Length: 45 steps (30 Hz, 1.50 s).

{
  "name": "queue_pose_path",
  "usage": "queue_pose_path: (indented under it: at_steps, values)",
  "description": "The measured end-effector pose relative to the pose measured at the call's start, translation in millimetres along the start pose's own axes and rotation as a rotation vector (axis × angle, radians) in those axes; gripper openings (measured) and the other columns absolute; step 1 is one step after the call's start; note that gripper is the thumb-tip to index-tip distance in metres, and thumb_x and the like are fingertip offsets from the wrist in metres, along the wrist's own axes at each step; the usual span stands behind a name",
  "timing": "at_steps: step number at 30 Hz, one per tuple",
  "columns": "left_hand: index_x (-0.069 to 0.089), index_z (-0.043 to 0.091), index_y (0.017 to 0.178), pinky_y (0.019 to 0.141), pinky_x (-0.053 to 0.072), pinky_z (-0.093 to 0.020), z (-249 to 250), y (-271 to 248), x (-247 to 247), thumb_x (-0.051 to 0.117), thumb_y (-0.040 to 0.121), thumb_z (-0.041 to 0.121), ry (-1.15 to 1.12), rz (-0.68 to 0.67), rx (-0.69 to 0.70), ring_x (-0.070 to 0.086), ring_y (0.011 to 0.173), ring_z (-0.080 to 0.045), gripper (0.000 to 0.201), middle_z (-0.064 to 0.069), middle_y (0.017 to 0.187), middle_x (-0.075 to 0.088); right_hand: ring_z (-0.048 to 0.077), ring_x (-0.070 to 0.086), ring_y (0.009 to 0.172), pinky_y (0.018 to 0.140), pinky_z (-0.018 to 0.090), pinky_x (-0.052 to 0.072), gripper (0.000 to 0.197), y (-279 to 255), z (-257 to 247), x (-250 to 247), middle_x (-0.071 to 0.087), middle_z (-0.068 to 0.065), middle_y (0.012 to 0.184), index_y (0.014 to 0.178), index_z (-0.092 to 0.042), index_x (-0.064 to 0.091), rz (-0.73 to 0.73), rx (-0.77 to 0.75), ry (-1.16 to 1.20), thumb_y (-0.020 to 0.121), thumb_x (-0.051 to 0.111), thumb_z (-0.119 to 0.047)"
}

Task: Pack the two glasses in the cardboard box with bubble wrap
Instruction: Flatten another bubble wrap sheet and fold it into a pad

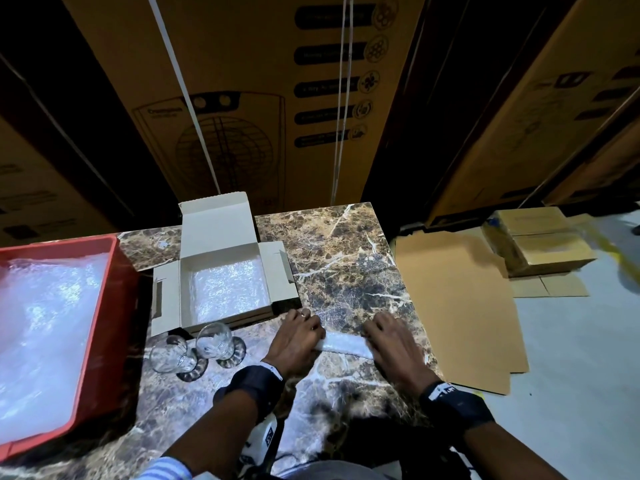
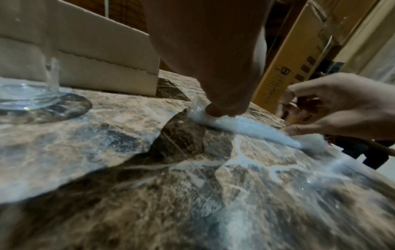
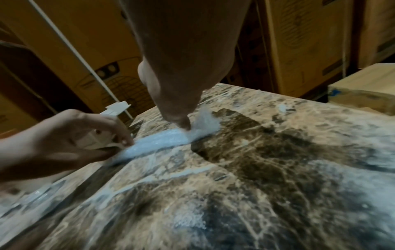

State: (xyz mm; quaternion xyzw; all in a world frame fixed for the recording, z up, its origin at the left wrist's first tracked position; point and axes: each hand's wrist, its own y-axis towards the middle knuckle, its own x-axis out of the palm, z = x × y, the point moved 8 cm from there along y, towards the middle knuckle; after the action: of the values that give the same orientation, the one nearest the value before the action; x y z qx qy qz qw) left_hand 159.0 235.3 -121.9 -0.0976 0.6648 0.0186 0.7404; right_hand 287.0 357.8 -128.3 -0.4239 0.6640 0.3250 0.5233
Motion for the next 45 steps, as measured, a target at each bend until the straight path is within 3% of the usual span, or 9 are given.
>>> queue_pose_path:
  at_steps: [8,12,18,23,28,31,37,41,45]
  values:
    - [0.067,0.029,0.093,0.065,0.047,-0.031,8.9,-3.4,3.2,0.086,0.069,0.035,-0.097,0.091,0.067,0.059,0.073,-0.018,0.031,0.005,0.089,0.058,0.011,0.05,0.087,0.066,0.024,0.042,0.048,-4.1,-27.4,15.1,0.054,-0.005,0.107,0.121,-0.034,0.057,-0.176,-0.22,-0.01,0.085,0.074,-0.007]
    - [0.062,0.023,0.098,0.064,0.046,-0.032,-4.0,-11.9,12.0,0.08,0.073,0.02,-0.169,0.107,0.036,0.058,0.076,-0.022,0.031,0.002,0.097,0.054,0.011,0.048,0.104,0.078,0.027,0.046,0.06,-5.3,-15.9,9.9,0.053,-0.011,0.122,0.13,-0.032,0.06,-0.177,-0.238,0.11,0.08,0.056,0.001]
    - [0.057,0.018,0.108,0.066,0.046,-0.037,-7.0,-27.2,9.6,0.059,0.086,0.022,-0.267,0.131,-0.018,0.055,0.081,-0.025,0.022,-0.002,0.107,0.053,0.006,0.045,0.127,0.109,0.025,0.035,0.054,-16.0,-4.5,13.0,0.055,-0.003,0.145,0.139,-0.016,0.059,-0.24,-0.196,0.211,0.087,0.06,-0.03]
    - [0.052,0.027,0.124,0.054,0.047,-0.035,4.3,-29.6,9.1,0.053,0.101,0.039,-0.103,0.125,-0.029,0.055,0.08,-0.023,0.026,-0.003,0.11,0.052,0.01,0.046,0.097,0.081,0.024,0.042,0.032,-21.6,1.7,10.2,0.056,-0.003,0.113,0.113,-0.017,0.061,-0.204,-0.136,0.204,0.082,0.054,-0.021]
    - [0.054,0.026,0.106,0.046,0.039,-0.033,9.5,-22.6,10.9,0.064,0.094,0.039,-0.032,0.075,-0.046,0.056,0.083,-0.022,0.02,-0.001,0.103,0.051,0.017,0.047,0.09,0.071,0.035,0.047,0.028,-23.0,-4.2,8.9,0.06,-0.003,0.104,0.1,-0.02,0.059,-0.199,-0.081,0.024,0.072,0.058,-0.013]
    - [0.056,0.024,0.094,0.044,0.04,-0.032,11.0,-14.4,11.5,0.077,0.08,0.039,0.001,0.039,-0.037,0.059,0.077,-0.022,0.03,0.0,0.096,0.052,0.019,0.049,0.087,0.067,0.031,0.036,0.02,-28.8,-8.8,4.1,0.06,-0.002,0.1,0.095,-0.02,0.058,-0.186,-0.051,-0.007,0.076,0.059,-0.013]
    - [0.066,0.02,0.078,0.048,0.045,-0.032,16.7,-11.6,-2.5,0.09,0.061,0.032,0.0,0.093,-0.041,0.06,0.067,-0.024,0.032,-0.002,0.086,0.058,0.019,0.043,0.077,0.064,0.035,0.043,0.013,-50.2,-16.4,3.7,0.044,-0.002,0.097,0.097,-0.021,0.045,-0.213,-0.045,0.013,0.088,0.053,-0.014]
    - [0.07,0.017,0.071,0.064,0.052,-0.034,17.4,-11.5,0.2,0.09,0.057,0.028,0.009,0.107,-0.016,0.059,0.075,-0.025,0.027,-0.002,0.079,0.06,0.017,0.043,0.083,0.069,0.032,0.043,0.014,-68.2,-34.1,4.5,0.048,0.001,0.1,0.1,-0.018,0.049,-0.272,-0.124,0.001,0.088,0.051,-0.01]
    - [0.072,0.024,0.082,0.083,0.036,-0.042,12.2,-20.1,6.5,0.068,0.073,0.035,-0.029,0.097,-0.073,0.058,0.093,-0.026,0.015,0.003,0.088,0.063,0.016,0.046,0.087,0.075,0.035,0.048,0.021,-77.4,-43.1,8.0,0.05,-0.001,0.1,0.104,-0.02,0.055,-0.289,-0.148,0.013,0.085,0.048,-0.013]
